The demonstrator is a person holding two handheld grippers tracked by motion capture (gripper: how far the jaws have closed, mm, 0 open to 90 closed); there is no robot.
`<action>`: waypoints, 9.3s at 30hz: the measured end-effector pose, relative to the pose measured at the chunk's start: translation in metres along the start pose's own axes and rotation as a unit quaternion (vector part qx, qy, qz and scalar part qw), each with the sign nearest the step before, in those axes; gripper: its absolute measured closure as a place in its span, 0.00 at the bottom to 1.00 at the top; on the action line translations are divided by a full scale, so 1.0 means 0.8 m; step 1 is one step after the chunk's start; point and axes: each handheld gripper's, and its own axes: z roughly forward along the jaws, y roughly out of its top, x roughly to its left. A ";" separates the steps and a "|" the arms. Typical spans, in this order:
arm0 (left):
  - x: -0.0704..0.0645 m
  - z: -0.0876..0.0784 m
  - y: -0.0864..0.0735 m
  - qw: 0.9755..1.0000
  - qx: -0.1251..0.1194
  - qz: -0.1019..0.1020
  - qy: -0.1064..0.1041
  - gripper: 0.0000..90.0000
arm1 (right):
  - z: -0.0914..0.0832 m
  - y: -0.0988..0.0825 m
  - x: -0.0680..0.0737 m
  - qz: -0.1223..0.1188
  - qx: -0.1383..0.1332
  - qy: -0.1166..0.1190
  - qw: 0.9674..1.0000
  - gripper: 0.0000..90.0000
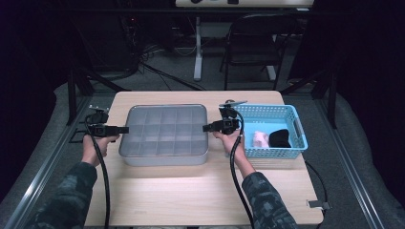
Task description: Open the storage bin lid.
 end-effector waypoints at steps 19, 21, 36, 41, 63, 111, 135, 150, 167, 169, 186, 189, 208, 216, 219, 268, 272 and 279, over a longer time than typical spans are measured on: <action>0.016 0.008 -0.002 0.998 -0.008 -0.046 -0.048 0.64 | -0.001 -0.001 -0.002 0.005 -0.001 0.004 1.000 0.70; 0.020 0.011 -0.005 0.995 -0.007 -0.071 -0.073 0.62 | -0.001 -0.001 -0.002 0.005 -0.002 0.005 1.000 0.70; 0.017 0.009 -0.006 0.994 -0.013 -0.081 -0.067 0.63 | 0.001 -0.004 -0.010 0.041 -0.010 0.027 0.999 0.72; 0.017 0.007 -0.006 0.995 -0.013 -0.077 -0.065 0.64 | 0.001 -0.004 -0.009 0.047 -0.010 0.027 0.998 0.72; 0.013 -0.015 -0.007 0.992 -0.045 -0.082 -0.080 0.70 | -0.018 -0.006 -0.003 0.040 -0.039 0.047 0.997 0.79; -0.013 -0.097 -0.017 0.986 -0.100 -0.037 -0.127 0.81 | -0.096 -0.021 0.042 -0.005 -0.099 0.096 0.990 0.86; -0.033 -0.129 -0.070 0.983 -0.109 -0.023 -0.145 0.83 | -0.120 -0.072 0.053 -0.032 -0.101 0.107 0.989 0.86; -0.039 -0.123 -0.102 0.984 -0.097 -0.023 -0.147 0.83 | -0.123 -0.106 0.048 -0.031 -0.091 0.107 0.990 0.86; -0.048 -0.121 -0.132 0.984 -0.081 -0.014 -0.157 0.83 | -0.128 -0.137 0.042 -0.030 -0.082 0.106 0.990 0.86; -0.050 -0.119 -0.136 0.984 -0.076 -0.016 -0.160 0.83 | -0.131 -0.140 0.040 -0.030 -0.082 0.106 0.991 0.86; -0.044 -0.106 -0.177 0.987 -0.031 -0.025 -0.154 0.83 | -0.111 -0.182 0.031 -0.012 -0.043 0.099 0.994 0.86; -0.041 -0.107 -0.183 0.987 -0.030 -0.031 -0.154 0.83 | -0.108 -0.187 0.032 -0.013 -0.037 0.101 0.994 0.86; -0.029 -0.112 -0.209 0.989 -0.009 -0.032 -0.145 0.83 | -0.093 -0.215 0.045 -0.019 -0.019 0.097 0.995 0.86; -0.023 -0.114 -0.218 0.990 0.006 -0.034 -0.138 0.83 | -0.084 -0.225 0.051 -0.023 -0.013 0.092 0.995 0.85; -0.021 -0.113 -0.221 0.990 0.015 -0.031 -0.137 0.83 | -0.079 -0.230 0.051 -0.022 -0.006 0.091 0.996 0.85; -0.017 -0.096 -0.239 0.990 0.100 -0.021 -0.095 0.79 | -0.049 -0.258 0.056 -0.041 0.062 0.067 0.995 0.78; -0.017 -0.094 -0.239 0.990 0.102 -0.024 -0.094 0.79 | -0.048 -0.258 0.057 -0.044 0.067 0.066 0.995 0.77; -0.016 -0.092 -0.239 0.989 0.117 -0.021 -0.091 0.78 | -0.043 -0.260 0.058 -0.046 0.076 0.064 0.994 0.75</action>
